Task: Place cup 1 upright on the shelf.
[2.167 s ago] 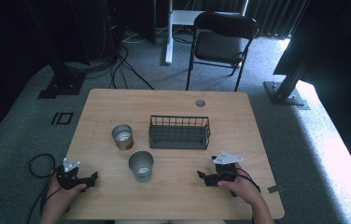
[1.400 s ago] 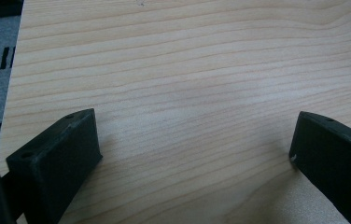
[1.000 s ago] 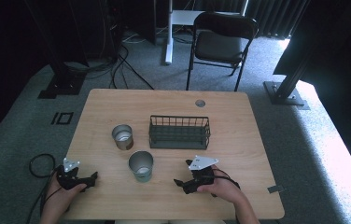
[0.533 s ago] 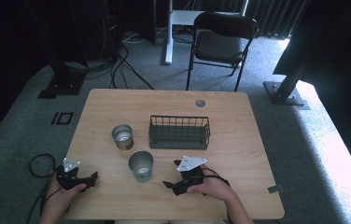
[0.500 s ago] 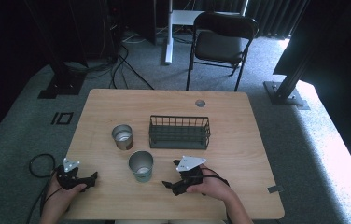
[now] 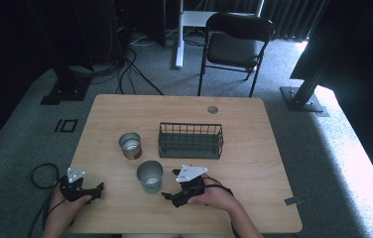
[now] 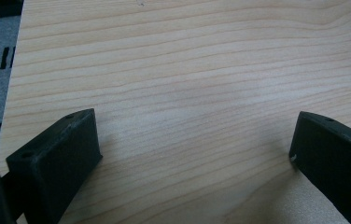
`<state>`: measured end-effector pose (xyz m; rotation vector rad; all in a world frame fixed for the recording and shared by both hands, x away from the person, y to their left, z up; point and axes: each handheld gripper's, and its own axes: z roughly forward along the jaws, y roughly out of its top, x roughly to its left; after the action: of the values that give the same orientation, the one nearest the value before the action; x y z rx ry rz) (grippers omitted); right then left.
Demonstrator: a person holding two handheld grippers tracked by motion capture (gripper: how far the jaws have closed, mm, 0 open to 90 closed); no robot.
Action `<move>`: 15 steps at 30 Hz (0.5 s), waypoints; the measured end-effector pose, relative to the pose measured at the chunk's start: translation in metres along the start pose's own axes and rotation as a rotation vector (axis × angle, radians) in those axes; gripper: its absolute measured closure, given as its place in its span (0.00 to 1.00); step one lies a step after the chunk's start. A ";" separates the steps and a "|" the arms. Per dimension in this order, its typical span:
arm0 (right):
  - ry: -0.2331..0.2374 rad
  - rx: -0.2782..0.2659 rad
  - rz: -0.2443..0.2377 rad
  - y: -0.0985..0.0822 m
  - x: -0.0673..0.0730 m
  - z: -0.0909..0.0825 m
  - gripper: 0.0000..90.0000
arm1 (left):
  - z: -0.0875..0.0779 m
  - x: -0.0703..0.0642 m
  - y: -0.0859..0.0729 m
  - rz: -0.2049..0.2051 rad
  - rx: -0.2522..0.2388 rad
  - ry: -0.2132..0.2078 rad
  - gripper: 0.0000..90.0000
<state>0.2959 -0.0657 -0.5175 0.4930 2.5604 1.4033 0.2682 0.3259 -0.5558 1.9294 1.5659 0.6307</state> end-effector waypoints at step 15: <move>0.022 -0.060 -0.011 0.014 0.007 0.019 0.14 | 0.000 0.000 0.000 0.000 0.000 0.000 0.03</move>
<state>0.2980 -0.0413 -0.5152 0.4552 2.5256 1.4854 0.2682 0.3260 -0.5557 1.9295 1.5658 0.6303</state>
